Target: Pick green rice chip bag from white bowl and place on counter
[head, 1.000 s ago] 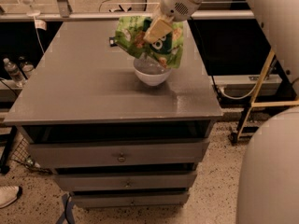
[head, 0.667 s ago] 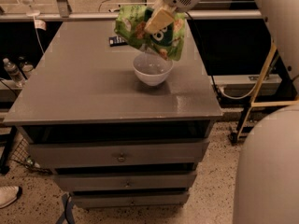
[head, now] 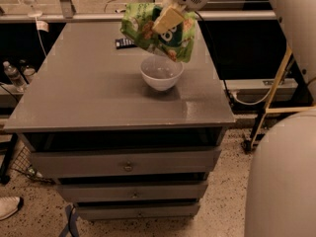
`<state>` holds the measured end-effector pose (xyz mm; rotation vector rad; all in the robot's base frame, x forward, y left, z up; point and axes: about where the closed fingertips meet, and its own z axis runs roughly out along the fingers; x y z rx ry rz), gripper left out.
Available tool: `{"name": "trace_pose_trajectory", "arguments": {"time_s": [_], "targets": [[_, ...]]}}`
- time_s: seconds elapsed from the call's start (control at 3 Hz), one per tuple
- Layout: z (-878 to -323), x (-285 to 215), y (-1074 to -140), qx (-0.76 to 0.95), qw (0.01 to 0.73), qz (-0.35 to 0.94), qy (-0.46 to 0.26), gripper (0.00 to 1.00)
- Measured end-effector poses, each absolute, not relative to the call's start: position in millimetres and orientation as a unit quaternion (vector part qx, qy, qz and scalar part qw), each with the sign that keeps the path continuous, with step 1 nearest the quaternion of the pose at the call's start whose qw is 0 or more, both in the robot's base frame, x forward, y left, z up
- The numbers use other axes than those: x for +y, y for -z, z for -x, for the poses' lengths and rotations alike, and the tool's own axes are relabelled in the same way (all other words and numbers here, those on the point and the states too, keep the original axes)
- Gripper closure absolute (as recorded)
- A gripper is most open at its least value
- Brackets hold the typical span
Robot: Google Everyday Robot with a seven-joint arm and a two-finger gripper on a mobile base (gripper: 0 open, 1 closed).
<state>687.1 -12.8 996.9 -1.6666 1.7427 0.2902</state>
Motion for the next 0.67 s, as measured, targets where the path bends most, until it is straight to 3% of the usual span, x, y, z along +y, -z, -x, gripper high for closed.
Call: {"name": "trace_pose_trajectory", "arguments": {"time_s": [0.67], "targets": [[-740,-22,-1045,0.624,0.405,0.668,-0.024,1.00]]}}
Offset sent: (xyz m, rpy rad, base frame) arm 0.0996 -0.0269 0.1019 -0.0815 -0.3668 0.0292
